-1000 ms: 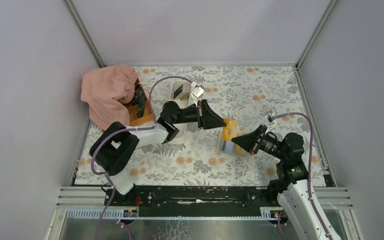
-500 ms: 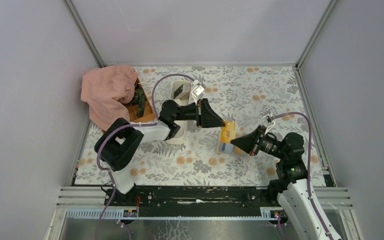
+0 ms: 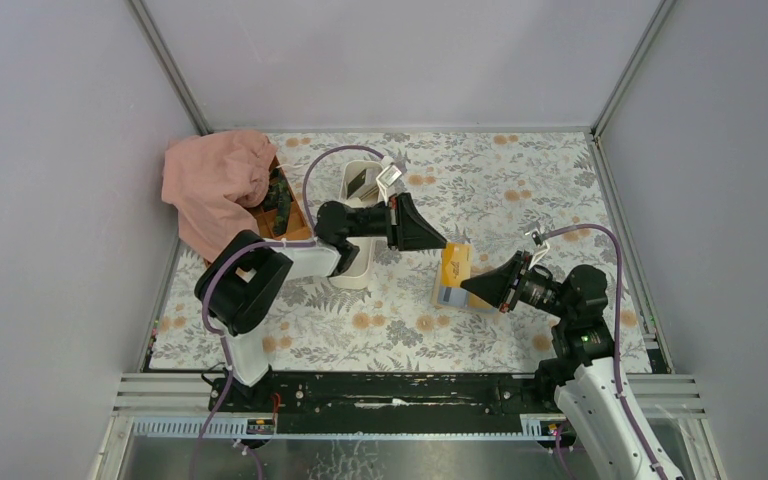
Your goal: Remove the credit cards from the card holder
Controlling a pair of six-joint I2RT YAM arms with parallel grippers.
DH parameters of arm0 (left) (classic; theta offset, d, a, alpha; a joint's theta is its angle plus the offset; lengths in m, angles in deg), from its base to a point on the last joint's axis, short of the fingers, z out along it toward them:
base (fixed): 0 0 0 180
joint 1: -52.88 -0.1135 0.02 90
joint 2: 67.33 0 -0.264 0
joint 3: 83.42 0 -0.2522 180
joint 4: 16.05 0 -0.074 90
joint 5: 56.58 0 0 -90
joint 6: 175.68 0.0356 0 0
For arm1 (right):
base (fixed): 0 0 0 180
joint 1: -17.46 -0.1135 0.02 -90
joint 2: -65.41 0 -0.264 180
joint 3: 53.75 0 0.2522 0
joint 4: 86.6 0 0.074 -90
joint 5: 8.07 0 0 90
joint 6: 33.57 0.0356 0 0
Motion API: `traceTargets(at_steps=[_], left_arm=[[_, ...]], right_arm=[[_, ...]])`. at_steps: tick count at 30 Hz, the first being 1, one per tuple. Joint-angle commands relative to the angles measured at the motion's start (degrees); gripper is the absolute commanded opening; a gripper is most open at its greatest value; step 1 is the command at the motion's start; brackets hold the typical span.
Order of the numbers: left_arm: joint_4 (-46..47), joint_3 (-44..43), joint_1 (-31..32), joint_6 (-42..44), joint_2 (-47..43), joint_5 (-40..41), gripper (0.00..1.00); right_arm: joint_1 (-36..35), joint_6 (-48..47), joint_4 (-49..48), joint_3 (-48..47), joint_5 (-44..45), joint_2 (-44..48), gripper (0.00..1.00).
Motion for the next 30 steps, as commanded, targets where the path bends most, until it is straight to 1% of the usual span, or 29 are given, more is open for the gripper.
traceTargets(at_steps=[1, 9, 15, 16, 17, 18, 19, 20, 21, 23, 25, 26, 28, 29, 30], left_arm=[[3.6, -1.1, -0.3, -0.2, -1.4, -1.1, 0.18], [6.1, -1.6, -0.4, -2.5, -0.6, -1.7, 0.01], [6.6, -0.9, -0.4, -2.4, -0.8, -1.2, 0.0], [6.5, -0.6, -0.5, -2.2, -1.3, -0.8, 0.0], [6.3, -0.4, -0.7, -2.0, -1.6, -0.4, 0.0], [5.6, -0.1, -0.9, -1.8, -2.0, 0.1, 0.0], [4.5, 0.2, -1.3, -1.0, -2.5, 0.8, 0.0], [3.2, 0.8, -1.9, -0.4, -3.1, 1.9, 0.0], [1.6, 1.9, -2.9, 1.5, -4.0, 3.2, 0.0], [-4.4, 3.5, -4.8, 5.5, -6.3, 6.4, 0.0], [-12.7, 4.3, -6.4, 11.7, -9.1, 9.2, 0.0], [-18.5, 4.3, -7.0, 16.2, -11.0, 11.6, 0.0], [-36.4, 3.2, -7.4, 27.7, -15.2, 19.5, 0.0], [-43.9, 2.4, -7.3, 33.2, -17.2, 25.8, 0.0], [-47.8, 1.9, -7.3, 36.8, -18.7, 31.2, 0.0]], right_arm=[[0.1, 0.6, -3.5, -0.5, -1.8, -0.2, 0.0], [0.1, 0.8, -3.8, -0.3, -1.9, -0.4, 0.0], [0.1, 0.7, -3.7, -0.1, -1.1, -0.2, 0.0], [0.1, 0.5, -2.9, -0.1, -0.2, 0.0, 0.0], [0.1, -0.4, -1.3, -0.4, 1.7, 0.3, 0.02], [0.1, -1.4, 0.2, -0.7, 3.1, 0.6, 0.22], [0.1, -2.2, 1.5, -1.0, 4.2, 0.8, 0.37], [0.1, -2.6, 2.1, -1.2, 5.0, 0.9, 0.47], [0.1, -2.9, 2.7, -1.3, 6.0, 1.0, 0.54], [0.1, -4.7, 6.2, -1.9, 10.3, 1.9, 0.59], [0.1, -6.6, 9.9, -2.3, 15.2, 3.2, 0.59], [0.1, -7.2, 11.1, -2.4, 17.2, 3.9, 0.59], [0.2, -8.3, 12.7, -2.4, 19.9, 4.4, 0.59], [0.1, -8.8, 13.1, -2.4, 20.4, 4.2, 0.59], [0.1, -9.0, 13.2, -2.4, 20.5, 3.7, 0.59]])
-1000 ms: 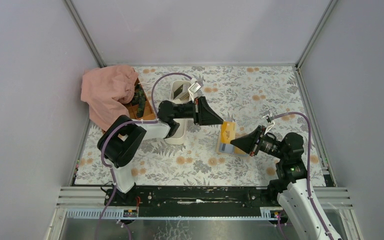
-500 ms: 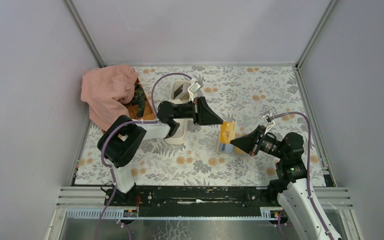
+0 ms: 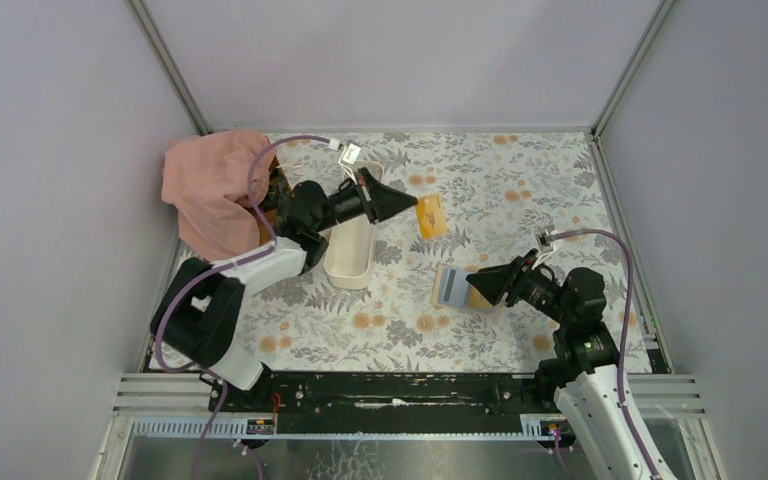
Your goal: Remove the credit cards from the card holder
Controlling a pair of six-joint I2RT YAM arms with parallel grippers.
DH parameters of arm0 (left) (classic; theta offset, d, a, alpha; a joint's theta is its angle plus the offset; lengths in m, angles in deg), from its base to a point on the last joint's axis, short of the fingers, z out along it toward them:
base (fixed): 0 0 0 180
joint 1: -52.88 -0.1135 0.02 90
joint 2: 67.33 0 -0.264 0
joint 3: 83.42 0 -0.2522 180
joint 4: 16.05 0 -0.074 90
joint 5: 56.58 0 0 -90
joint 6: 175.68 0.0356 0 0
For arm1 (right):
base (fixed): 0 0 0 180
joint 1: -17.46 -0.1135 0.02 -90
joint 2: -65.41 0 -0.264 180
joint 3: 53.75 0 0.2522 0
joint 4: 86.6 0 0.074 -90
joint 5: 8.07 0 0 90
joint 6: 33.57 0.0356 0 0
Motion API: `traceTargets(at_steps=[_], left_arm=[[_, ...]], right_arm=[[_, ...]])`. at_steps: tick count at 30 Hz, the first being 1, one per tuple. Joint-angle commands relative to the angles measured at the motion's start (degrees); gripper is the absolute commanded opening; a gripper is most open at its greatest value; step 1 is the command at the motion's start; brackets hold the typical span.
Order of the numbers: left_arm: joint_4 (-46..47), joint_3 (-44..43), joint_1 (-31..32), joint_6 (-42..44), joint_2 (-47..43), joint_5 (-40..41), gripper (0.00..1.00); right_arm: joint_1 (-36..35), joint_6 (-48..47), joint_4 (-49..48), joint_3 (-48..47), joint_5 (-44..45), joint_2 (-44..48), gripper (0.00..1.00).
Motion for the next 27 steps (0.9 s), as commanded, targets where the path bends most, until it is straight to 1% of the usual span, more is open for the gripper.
traceTargets(at_steps=[1, 3, 4, 6, 9, 11, 13, 15, 20, 25, 27], left_arm=[[-29.7, -2.1, -0.7, 24.7, -8.5, 24.1, 0.0], [-32.6, -2.1, -1.4, 28.9, -10.0, 33.1, 0.0], [-33.4, -1.8, -1.4, 30.6, -10.5, 39.4, 0.0], [-32.4, -1.1, -1.8, 34.0, -10.5, 49.2, 0.0], [-31.7, -2.0, -2.8, 38.2, -8.2, 55.6, 0.0], [-28.7, -1.9, -3.1, 41.8, -6.1, 59.5, 0.0], [-23.8, -1.1, -3.3, 44.3, -3.9, 62.2, 0.0], [-17.6, -0.4, -3.4, 46.6, -1.6, 63.2, 0.0], [-9.4, -0.9, -3.4, 51.3, 5.2, 64.1, 0.0], [1.7, 0.3, -3.4, 56.4, 10.6, 65.3, 0.0], [4.4, 0.0, -3.4, 58.8, 12.8, 65.4, 0.0]], right_arm=[[0.1, -3.7, 3.1, -2.3, 6.0, -0.5, 0.59], [0.1, -3.7, 2.5, -2.0, 5.2, -2.1, 0.59], [0.1, -3.7, 2.1, -1.8, 4.8, -2.7, 0.58], [0.1, -3.4, 1.1, -1.2, 4.5, -3.4, 0.58], [0.1, -3.1, -0.3, -0.5, 4.4, -4.5, 0.58], [0.1, -3.1, -1.0, -0.3, 4.1, -5.4, 0.58], [0.1, -3.1, -1.7, -0.2, 4.0, -6.5, 0.57], [0.1, -3.1, -2.4, -0.1, 3.7, -7.5, 0.57], [0.1, -3.1, -3.7, -0.2, 3.0, -10.0, 0.57], [0.1, -3.1, -3.9, -0.2, 3.1, -11.0, 0.56], [0.1, -3.1, -4.1, -0.2, 3.1, -11.5, 0.56]])
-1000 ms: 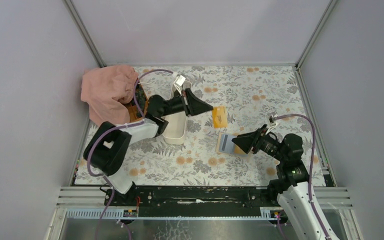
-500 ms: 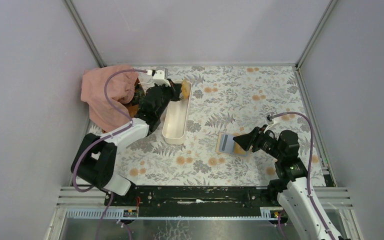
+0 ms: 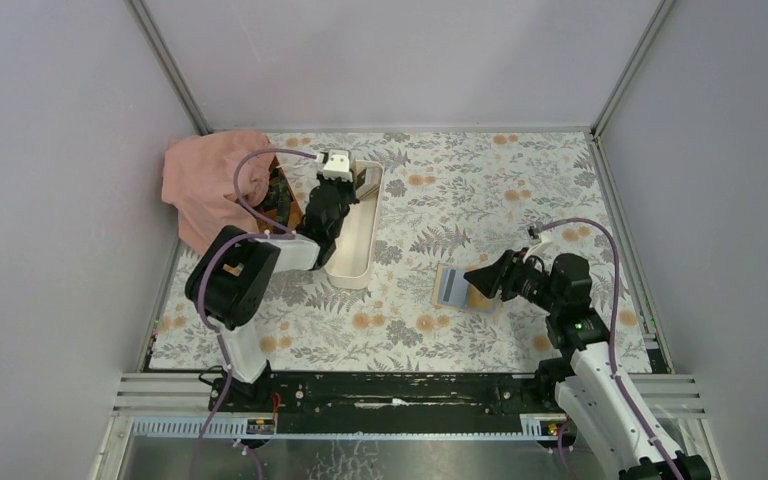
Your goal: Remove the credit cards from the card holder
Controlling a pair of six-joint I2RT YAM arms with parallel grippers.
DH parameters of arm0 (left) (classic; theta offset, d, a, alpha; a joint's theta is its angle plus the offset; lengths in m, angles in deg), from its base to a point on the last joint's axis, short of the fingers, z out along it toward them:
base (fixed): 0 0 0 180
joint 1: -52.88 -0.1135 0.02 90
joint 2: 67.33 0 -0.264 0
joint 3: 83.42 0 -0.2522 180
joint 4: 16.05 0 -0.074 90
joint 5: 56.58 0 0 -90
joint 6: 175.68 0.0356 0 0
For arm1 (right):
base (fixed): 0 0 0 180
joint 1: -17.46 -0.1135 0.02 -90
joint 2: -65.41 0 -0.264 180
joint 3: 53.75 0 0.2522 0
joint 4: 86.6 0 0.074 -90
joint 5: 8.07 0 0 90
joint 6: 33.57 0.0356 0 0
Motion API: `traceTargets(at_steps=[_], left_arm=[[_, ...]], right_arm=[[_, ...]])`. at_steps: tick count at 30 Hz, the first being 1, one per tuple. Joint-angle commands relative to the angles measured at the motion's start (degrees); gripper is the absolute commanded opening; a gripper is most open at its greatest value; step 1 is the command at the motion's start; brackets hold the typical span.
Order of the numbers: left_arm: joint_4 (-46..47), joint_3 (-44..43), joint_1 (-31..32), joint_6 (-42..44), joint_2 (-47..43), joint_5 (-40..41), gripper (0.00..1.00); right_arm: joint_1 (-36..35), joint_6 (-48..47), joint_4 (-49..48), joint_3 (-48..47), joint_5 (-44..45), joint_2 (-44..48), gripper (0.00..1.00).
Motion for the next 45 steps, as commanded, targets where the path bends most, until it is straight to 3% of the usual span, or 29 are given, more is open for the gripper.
traceTargets(at_steps=[1, 16, 30, 33, 39, 45], left_arm=[[14.8, -0.2, -0.3, 8.2, 4.2, 3.1, 0.0], [14.3, -10.8, -0.9, 15.5, 17.6, -0.7, 0.0], [9.6, -13.2, -3.1, 15.9, 19.9, -3.1, 0.0], [8.1, -13.2, -3.4, 15.0, 19.2, -3.8, 0.09], [7.3, -13.3, -3.4, 14.5, 19.1, -4.1, 0.48], [6.9, -13.4, -3.3, 13.4, 17.9, -5.7, 0.55]], right_arm=[[0.1, -0.8, -3.6, -0.4, -0.8, -0.7, 0.56], [0.1, -0.9, -4.5, -0.1, -0.5, -2.7, 0.56], [0.1, 0.4, -8.6, 0.9, -1.5, -5.8, 0.55], [0.1, 0.3, -8.7, 0.9, -1.5, -5.9, 0.55], [0.1, 0.4, -8.6, 1.0, -1.5, -5.6, 0.55], [0.1, 0.3, -8.5, 1.0, -1.3, -5.3, 0.55]])
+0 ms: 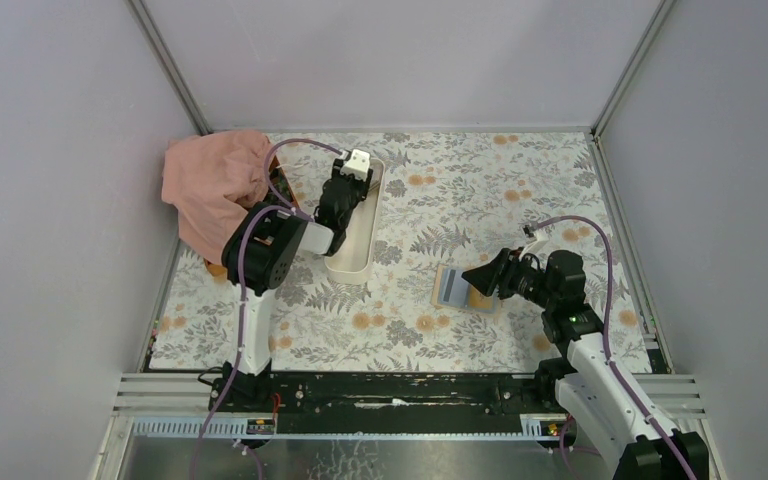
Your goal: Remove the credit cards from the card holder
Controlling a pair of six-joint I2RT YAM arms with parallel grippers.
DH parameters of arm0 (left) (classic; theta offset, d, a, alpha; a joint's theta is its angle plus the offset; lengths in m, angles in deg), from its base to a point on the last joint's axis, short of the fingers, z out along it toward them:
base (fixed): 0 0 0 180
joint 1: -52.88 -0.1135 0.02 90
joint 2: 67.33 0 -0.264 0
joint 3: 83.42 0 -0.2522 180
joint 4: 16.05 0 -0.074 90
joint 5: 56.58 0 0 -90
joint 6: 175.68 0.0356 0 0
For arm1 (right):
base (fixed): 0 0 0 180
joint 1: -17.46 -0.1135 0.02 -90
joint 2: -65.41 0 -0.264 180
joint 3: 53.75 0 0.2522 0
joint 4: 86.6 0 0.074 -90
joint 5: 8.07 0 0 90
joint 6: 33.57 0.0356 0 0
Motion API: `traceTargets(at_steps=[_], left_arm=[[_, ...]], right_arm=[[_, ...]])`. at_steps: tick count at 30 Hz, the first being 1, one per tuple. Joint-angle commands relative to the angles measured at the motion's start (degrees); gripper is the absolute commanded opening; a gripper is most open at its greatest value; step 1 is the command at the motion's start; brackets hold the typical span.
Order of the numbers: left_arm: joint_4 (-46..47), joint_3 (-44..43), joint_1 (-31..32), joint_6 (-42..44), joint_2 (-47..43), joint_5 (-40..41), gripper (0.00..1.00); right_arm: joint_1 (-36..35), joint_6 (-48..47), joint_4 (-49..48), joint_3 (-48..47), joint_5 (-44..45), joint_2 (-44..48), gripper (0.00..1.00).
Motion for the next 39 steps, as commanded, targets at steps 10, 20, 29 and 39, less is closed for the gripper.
traceTargets(at_steps=[10, 20, 29, 39], left_arm=[[-3.1, -2.1, 3.0, 0.0, -9.9, 0.1, 0.65], [-15.4, -2.5, 9.3, -8.4, -22.0, 1.6, 0.79], [-15.5, 12.7, 19.3, -30.3, -38.3, -12.1, 0.0], [-10.5, 16.2, 25.3, -44.9, -28.5, -30.3, 0.0]], right_arm=[[0.1, 0.1, -2.7, -0.1, -0.9, 0.7, 0.55], [0.2, -0.1, 2.7, -0.6, 10.4, 0.4, 0.59], [0.1, 13.0, 0.4, 2.3, 20.6, -3.2, 0.0], [0.1, 13.8, 0.8, 3.7, 22.2, -5.8, 0.0]])
